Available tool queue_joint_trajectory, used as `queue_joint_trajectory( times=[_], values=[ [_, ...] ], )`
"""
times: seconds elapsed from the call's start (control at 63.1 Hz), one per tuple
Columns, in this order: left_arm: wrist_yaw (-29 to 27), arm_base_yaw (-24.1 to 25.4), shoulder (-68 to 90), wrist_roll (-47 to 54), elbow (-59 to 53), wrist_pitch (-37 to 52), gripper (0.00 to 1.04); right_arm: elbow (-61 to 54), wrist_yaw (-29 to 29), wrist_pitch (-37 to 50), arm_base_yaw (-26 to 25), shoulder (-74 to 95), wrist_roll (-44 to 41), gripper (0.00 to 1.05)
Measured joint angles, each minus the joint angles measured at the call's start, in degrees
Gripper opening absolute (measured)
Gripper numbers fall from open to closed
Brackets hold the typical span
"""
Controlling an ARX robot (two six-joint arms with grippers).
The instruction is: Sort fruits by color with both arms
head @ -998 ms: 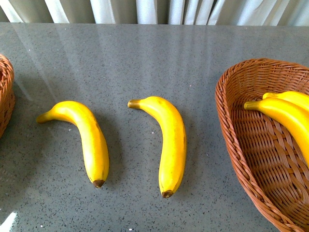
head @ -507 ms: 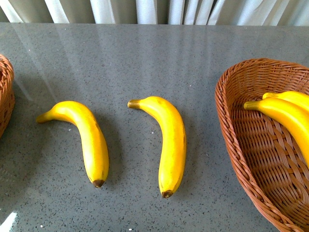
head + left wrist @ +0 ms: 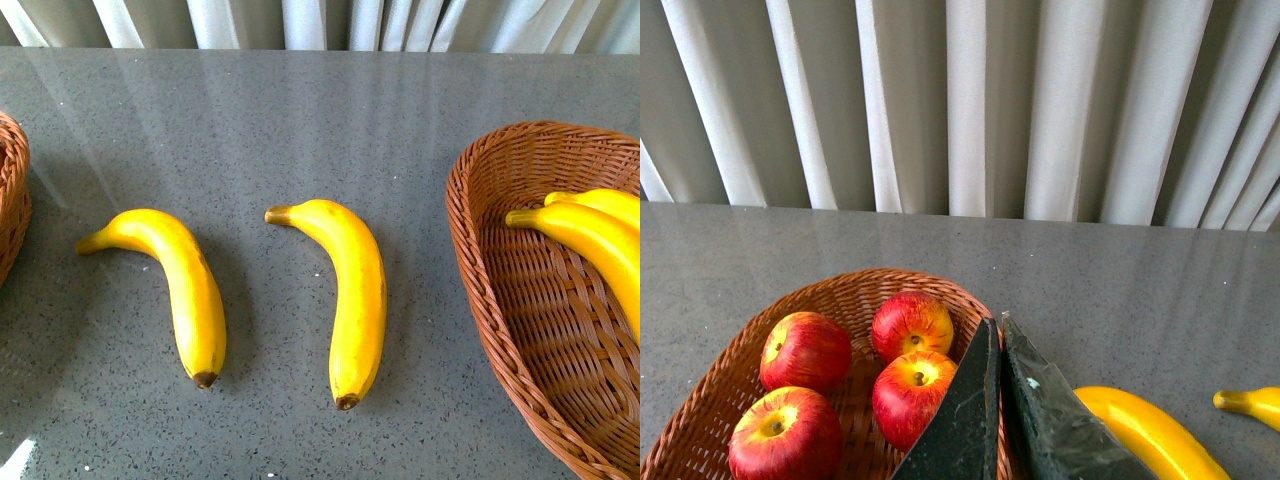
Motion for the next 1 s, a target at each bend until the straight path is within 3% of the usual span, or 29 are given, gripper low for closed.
queue_joint_trajectory(
  times=[0.111,0.253,0.364,0.491,0.602,0.665,0.855,0.998],
  values=[
    [0.00,0.00,0.00,0.00,0.00,0.02,0.37,0.00,0.00,0.00,0.00,0.00,0.00,0.96],
    [0.00,0.00,0.00,0.00,0.00,0.02,0.76,0.00,0.00,0.00,0.00,0.00,0.00,0.96],
    [0.00,0.00,0.00,0.00,0.00,0.02,0.96,0.00,0.00,0.00,0.00,0.00,0.00,0.96],
    [0.00,0.00,0.00,0.02,0.00,0.02,0.95,0.00,0.00,0.00,0.00,0.00,0.02,0.96],
    [0.04,0.00,-0.02,0.02,0.00,0.02,0.96,9.07,-15.28,-20.24,-4.11,13.97,3.61,0.96],
    [0.00,0.00,0.00,0.02,0.00,0.00,0.96,11.85,-18.36,-24.11,-4.61,21.33,4.17,0.96],
    [0.00,0.00,-0.02,0.02,0.00,0.02,0.96,18.32,-17.66,-14.16,-3.41,36.54,3.54,0.96],
    [0.00,0.00,0.00,0.02,0.00,0.00,0.96,24.20,-12.13,-3.17,4.00,50.07,3.52,0.96]
  ],
)
